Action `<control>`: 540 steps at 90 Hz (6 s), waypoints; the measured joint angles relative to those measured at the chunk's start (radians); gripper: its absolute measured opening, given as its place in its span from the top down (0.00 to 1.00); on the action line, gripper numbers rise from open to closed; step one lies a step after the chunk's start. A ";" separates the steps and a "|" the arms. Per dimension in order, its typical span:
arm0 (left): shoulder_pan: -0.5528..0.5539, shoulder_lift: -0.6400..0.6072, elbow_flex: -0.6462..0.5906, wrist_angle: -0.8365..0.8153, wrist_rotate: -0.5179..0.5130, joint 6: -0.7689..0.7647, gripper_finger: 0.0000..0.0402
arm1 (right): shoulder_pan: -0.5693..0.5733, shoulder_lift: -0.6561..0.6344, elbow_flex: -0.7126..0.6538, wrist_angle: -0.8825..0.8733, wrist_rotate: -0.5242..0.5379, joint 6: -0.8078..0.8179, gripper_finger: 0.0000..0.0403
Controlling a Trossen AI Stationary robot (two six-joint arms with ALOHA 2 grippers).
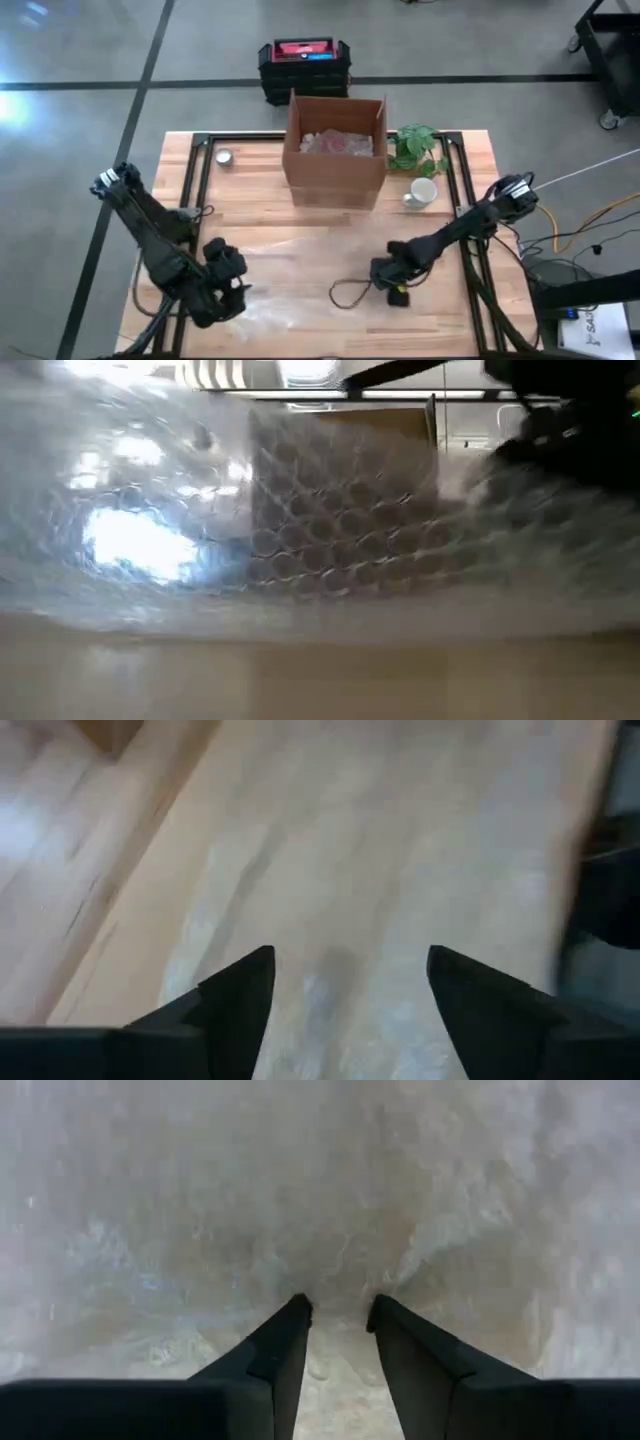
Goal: Wrap mug
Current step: Prepare the transparent bubble wrap, then wrap the white mug with the transparent bubble wrap
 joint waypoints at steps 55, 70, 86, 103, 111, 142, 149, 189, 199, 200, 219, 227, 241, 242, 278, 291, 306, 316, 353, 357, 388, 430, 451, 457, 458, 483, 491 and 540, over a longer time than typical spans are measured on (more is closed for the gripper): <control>0.049 -0.015 -0.463 0.624 -0.026 0.012 0.58 | -0.402 -0.484 0.126 -0.620 0.523 0.074 0.50; 0.049 -0.015 -0.471 0.647 -0.030 0.030 0.58 | -0.535 -0.513 0.014 -0.585 0.440 -0.070 0.40; 0.049 -0.015 -0.471 0.660 -0.080 0.049 0.57 | -0.611 -0.498 -0.074 -0.509 0.422 -0.193 0.39; 0.049 -0.015 -0.470 0.704 -0.093 0.089 0.59 | -0.667 -0.458 -0.175 -0.383 0.405 -0.287 0.50; 0.049 -0.015 -0.470 0.733 -0.093 0.122 0.61 | -0.672 -0.433 -0.187 -0.369 0.370 -0.315 0.62; 0.050 -0.018 -0.469 0.744 -0.093 0.162 0.73 | -0.600 -0.494 -0.049 -0.498 0.240 -0.307 0.98; 0.050 -0.018 -0.469 0.743 -0.092 0.162 0.76 | -0.516 -0.503 -0.003 -0.448 0.142 -0.272 0.98; 0.050 -0.027 -0.469 0.743 -0.091 0.177 0.84 | -0.009 -0.108 0.229 0.014 0.191 -0.285 1.00; 0.050 -0.032 -0.469 0.744 -0.091 0.174 0.85 | -0.012 0.081 0.406 -0.038 0.191 -0.380 1.00; 0.051 -0.032 -0.469 0.744 -0.090 0.172 0.85 | -0.013 0.098 0.425 -0.044 0.191 -0.389 1.00; 0.050 -0.032 -0.469 0.760 -0.089 0.155 0.83 | -0.052 0.351 0.751 -0.272 0.136 -0.469 1.00; 0.050 -0.033 -0.469 0.762 -0.089 0.154 0.83 | -0.062 0.415 0.839 -0.322 0.118 -0.482 1.00; 0.050 -0.032 -0.469 0.767 -0.089 0.154 0.85 | -0.075 0.486 0.908 -0.330 0.007 -0.488 0.97; 0.050 -0.032 -0.469 0.768 -0.089 0.154 0.85 | -0.076 0.490 0.912 -0.332 0.004 -0.490 0.96; 0.050 -0.033 -0.469 0.781 -0.090 0.176 0.83 | -0.062 0.468 1.073 -0.531 0.012 -0.410 0.60; 0.050 -0.033 -0.469 0.781 -0.090 0.177 0.84 | -0.006 0.354 1.058 -0.669 0.034 -0.305 0.52; 0.050 -0.033 -0.469 0.782 -0.090 0.177 0.84 | 0.078 0.183 0.858 -0.696 0.166 -0.097 0.47; 0.050 -0.032 -0.469 0.785 -0.090 0.177 0.83 | 0.125 0.078 0.643 -0.678 0.194 0.077 0.48; 0.050 -0.032 -0.469 0.787 -0.092 0.177 0.84 | 0.245 -0.115 -0.005 -0.309 0.182 0.339 0.54; 0.050 -0.032 -0.469 0.788 -0.092 0.177 0.84 | 0.248 -0.109 -0.046 -0.256 0.161 0.340 0.55; 0.052 -0.032 -0.469 0.798 -0.105 0.177 0.85 | 0.247 -0.068 -0.144 -0.109 0.110 0.279 0.86; 0.059 -0.032 -0.469 0.831 -0.110 0.201 0.85 | 0.210 -0.152 0.196 -0.008 0.577 -0.164 0.99; 0.090 -0.032 -0.469 0.885 -0.109 0.245 0.84 | 0.091 -0.084 0.213 0.451 0.555 -0.514 1.00; 0.104 -0.032 -0.469 0.916 -0.110 0.270 0.84 | 0.055 -0.038 0.213 0.513 0.500 -0.543 1.00; 0.107 -0.032 -0.469 0.922 -0.109 0.274 0.84 | 0.049 -0.029 0.213 0.520 0.492 -0.546 1.00; 0.200 -0.032 -0.469 1.192 -0.093 0.458 0.85 | -0.045 0.137 0.224 0.524 0.418 -0.513 1.00; 0.244 -0.032 -0.469 1.248 -0.050 0.502 0.85 | -0.058 0.160 0.231 0.530 0.390 -0.503 1.00; 0.396 0.303 -0.018 0.973 0.106 0.789 0.85 | -0.064 0.169 0.252 0.521 0.370 -0.525 1.00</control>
